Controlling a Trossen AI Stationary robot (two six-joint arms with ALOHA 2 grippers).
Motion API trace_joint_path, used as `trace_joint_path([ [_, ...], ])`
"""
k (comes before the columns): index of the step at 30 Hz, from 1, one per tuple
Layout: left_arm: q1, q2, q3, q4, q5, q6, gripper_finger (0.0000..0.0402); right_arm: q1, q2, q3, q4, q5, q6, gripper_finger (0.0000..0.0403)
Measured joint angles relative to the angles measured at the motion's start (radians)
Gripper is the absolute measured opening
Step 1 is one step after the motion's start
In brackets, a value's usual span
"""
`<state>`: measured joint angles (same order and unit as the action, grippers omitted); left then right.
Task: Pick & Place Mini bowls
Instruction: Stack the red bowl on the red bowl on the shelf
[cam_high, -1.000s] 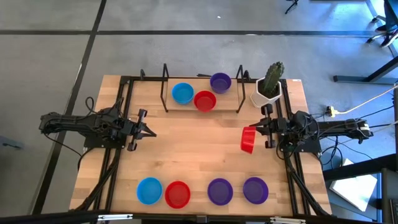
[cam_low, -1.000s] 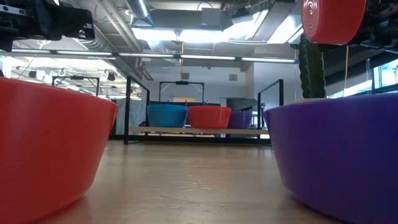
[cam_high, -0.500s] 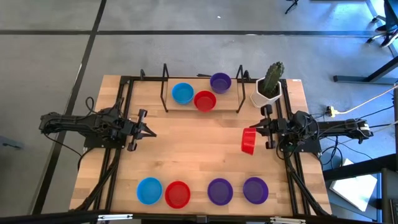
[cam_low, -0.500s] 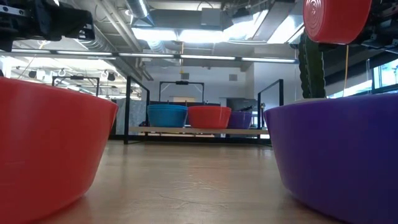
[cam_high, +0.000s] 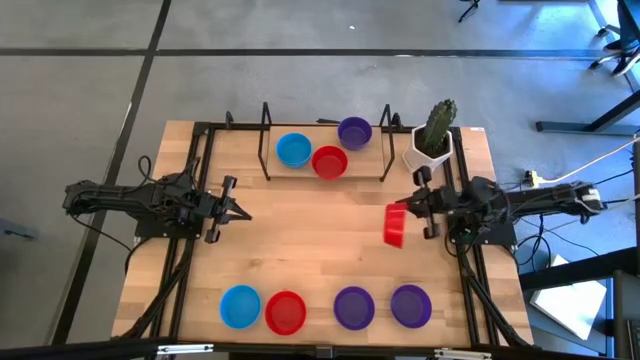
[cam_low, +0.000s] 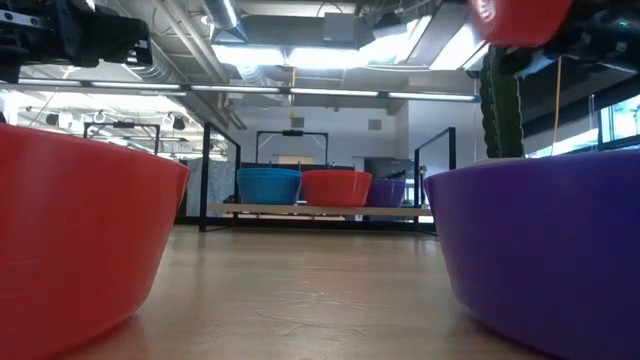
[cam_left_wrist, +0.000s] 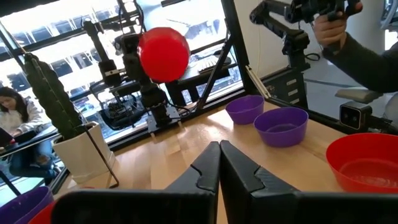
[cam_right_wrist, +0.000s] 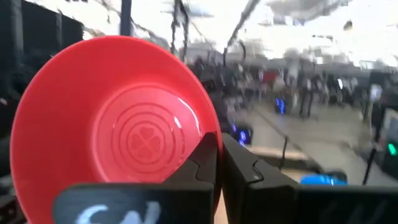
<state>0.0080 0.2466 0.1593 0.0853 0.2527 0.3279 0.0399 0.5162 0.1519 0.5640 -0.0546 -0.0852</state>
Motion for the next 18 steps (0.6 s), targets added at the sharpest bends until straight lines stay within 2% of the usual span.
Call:
trace_joint_path([
  [6,0.0,0.0,0.0,-0.005,0.0,-0.003,0.0007,0.005,0.283,0.216,-0.062,0.189,-0.028,0.0008],
  [12,0.0,0.0,0.0,-0.009,0.0,-0.003,0.0004,-0.065,0.522,0.629,-0.439,0.269,-0.025,0.0008],
  [18,0.0,0.0,0.0,-0.01,0.0,-0.002,0.0008,-0.151,0.788,1.094,-0.854,0.271,-0.028,0.0008],
])
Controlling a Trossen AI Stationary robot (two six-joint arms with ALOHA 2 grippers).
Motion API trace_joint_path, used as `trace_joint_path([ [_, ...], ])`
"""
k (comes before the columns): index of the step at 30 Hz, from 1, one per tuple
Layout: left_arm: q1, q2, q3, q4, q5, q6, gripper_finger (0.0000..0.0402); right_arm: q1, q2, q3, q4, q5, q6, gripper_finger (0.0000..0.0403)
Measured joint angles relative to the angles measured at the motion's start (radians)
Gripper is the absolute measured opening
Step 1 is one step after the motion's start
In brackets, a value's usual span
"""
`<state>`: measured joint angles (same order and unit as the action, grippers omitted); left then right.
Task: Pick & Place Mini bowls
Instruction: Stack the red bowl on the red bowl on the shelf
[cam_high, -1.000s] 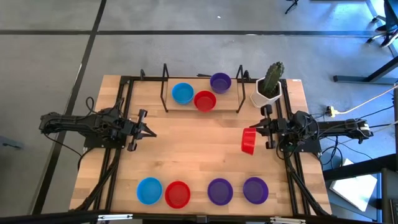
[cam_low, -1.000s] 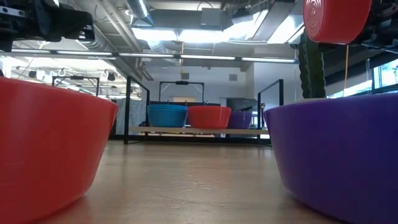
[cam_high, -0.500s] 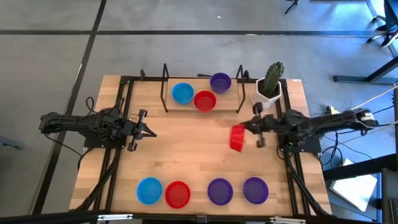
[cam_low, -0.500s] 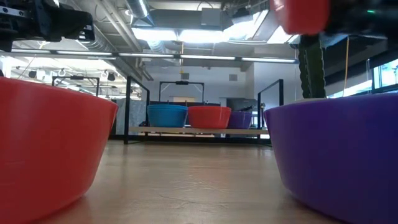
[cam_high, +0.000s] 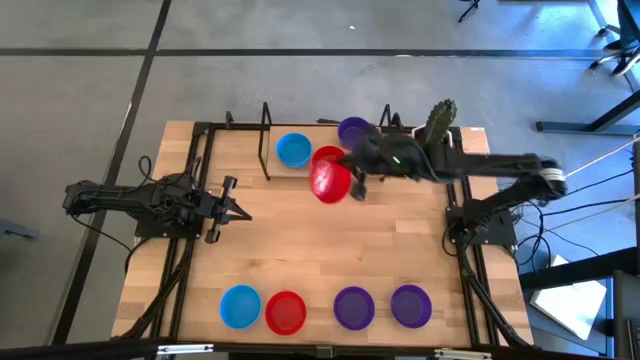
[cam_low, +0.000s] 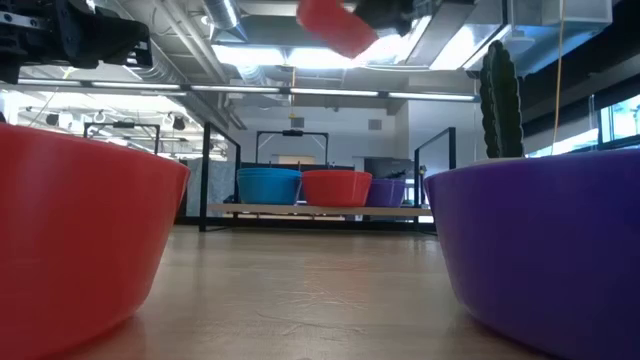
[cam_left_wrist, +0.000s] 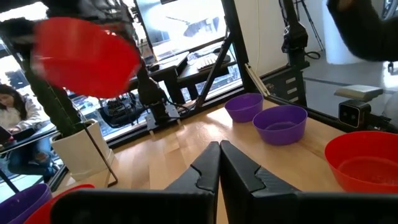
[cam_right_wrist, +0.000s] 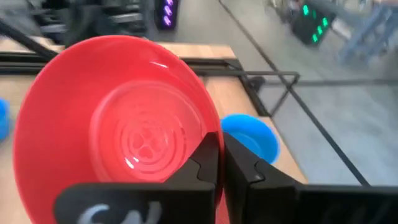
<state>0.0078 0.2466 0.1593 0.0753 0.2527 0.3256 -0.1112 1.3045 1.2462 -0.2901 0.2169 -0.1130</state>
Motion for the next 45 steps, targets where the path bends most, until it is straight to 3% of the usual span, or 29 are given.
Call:
trace_joint_path([
  [7,0.0,0.0,0.0,-0.001,0.0,0.001,0.0004,-0.164,0.324,0.451,-0.445,-0.001,-0.009,0.0008],
  [13,0.0,0.0,0.0,-0.013,0.0,0.002,0.0008,-0.293,0.528,0.648,-0.615,-0.055,-0.077,0.0008],
  [20,0.0,0.0,0.0,-0.024,0.0,0.002,0.0002,-0.361,0.623,0.682,-0.652,-0.184,-0.105,0.0008],
  [27,0.0,0.0,0.0,-0.024,0.0,0.002,0.0008,-0.379,0.637,0.682,-0.712,-0.184,-0.104,0.0008],
  [45,0.0,0.0,0.0,-0.024,0.0,0.002,0.001,-0.378,0.639,0.628,-0.642,-0.183,-0.108,0.0008],
])
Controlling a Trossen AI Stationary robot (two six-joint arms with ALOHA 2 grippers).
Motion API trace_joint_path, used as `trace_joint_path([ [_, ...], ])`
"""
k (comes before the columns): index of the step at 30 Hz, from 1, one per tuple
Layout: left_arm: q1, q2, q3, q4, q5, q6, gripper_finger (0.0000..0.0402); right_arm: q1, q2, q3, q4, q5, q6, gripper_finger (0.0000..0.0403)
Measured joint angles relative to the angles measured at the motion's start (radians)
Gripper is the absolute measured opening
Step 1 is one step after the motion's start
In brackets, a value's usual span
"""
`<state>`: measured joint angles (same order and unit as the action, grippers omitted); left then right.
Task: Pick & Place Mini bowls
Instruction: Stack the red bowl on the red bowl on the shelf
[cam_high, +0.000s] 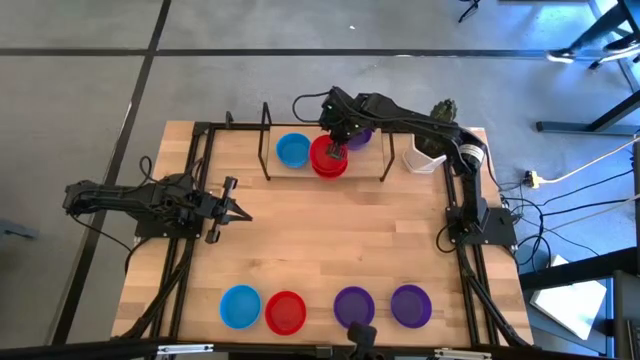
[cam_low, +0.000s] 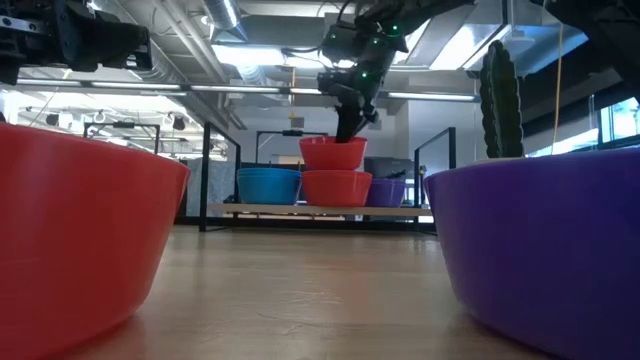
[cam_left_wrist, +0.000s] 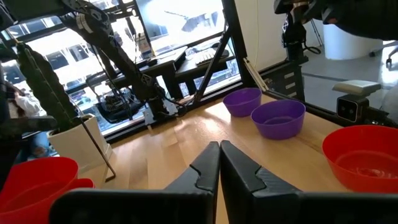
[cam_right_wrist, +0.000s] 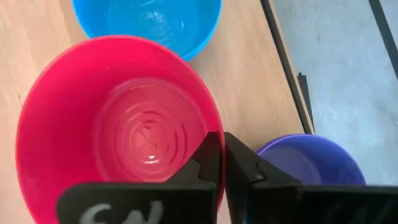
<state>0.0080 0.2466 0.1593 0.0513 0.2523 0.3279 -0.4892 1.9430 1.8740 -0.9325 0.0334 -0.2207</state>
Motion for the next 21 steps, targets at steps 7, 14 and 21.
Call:
trace_joint_path([
  [7,0.0,0.0,0.0,0.0,0.0,0.0,0.0007,0.0,0.0,0.0,-0.004,0.0,0.033,0.0008],
  [14,0.0,0.0,0.0,0.001,0.0,0.0,0.0009,0.0,0.021,-0.001,-0.002,0.026,0.056,0.0008],
  [21,0.0,0.0,0.0,0.001,0.0,0.0,0.0008,0.001,0.036,-0.001,-0.016,0.018,0.052,0.0008],
])
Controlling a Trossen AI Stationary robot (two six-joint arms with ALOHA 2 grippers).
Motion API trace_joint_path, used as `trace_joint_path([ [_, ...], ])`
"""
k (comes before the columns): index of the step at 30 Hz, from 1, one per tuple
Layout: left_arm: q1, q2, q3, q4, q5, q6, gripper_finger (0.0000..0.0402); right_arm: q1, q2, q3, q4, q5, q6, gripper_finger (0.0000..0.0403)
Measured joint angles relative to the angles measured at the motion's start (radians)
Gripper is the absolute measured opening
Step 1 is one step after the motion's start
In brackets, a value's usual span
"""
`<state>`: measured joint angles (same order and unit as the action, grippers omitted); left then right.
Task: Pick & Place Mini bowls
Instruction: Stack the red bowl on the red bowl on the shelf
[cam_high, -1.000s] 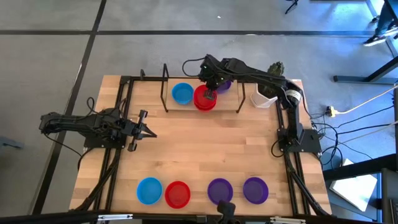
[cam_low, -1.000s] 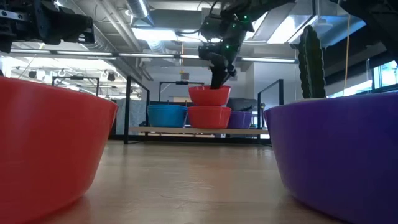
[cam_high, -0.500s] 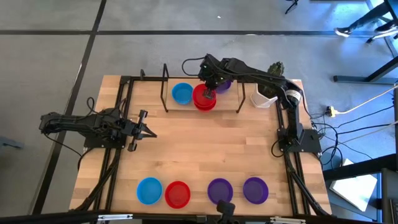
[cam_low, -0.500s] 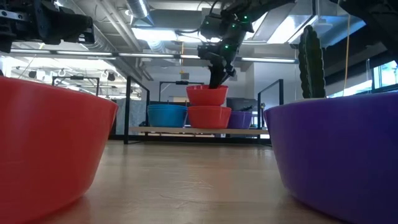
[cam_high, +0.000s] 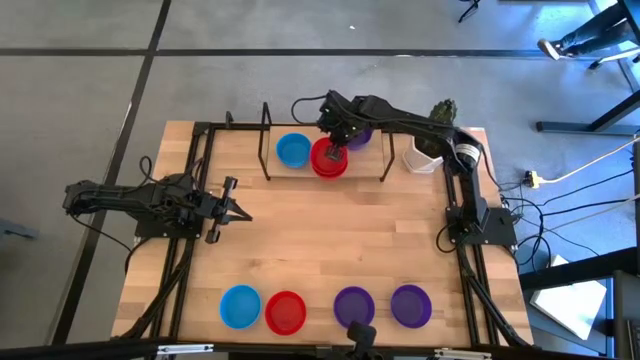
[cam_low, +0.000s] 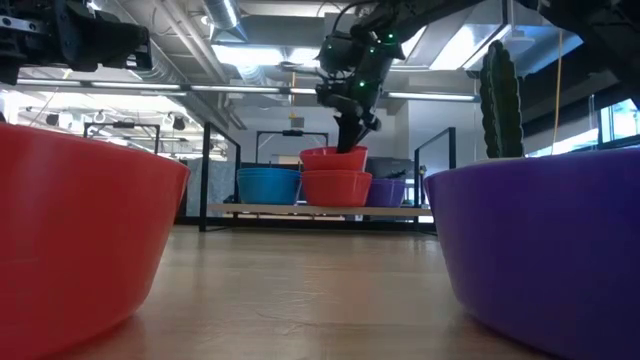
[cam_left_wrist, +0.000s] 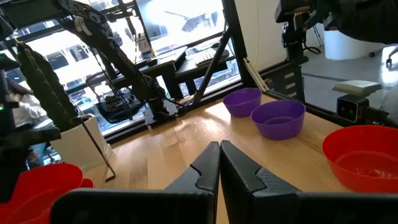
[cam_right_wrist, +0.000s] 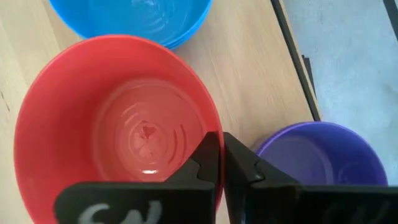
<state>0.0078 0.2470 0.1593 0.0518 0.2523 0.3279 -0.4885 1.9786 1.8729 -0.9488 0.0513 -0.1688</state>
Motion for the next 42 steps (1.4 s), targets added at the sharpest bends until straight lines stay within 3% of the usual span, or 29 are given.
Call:
trace_joint_path([
  [11,0.0,0.0,0.0,0.0,0.0,0.0,0.001,0.0,0.017,0.0,-0.007,-0.002,-0.021,0.0015],
  [31,0.0,0.0,0.0,0.0,0.0,0.026,0.0004,0.0,0.017,0.001,0.025,0.007,-0.071,0.0108],
  [42,0.0,0.0,0.0,0.0,0.0,0.026,0.0005,0.005,0.016,0.125,-0.024,0.009,-0.068,0.0164],
])
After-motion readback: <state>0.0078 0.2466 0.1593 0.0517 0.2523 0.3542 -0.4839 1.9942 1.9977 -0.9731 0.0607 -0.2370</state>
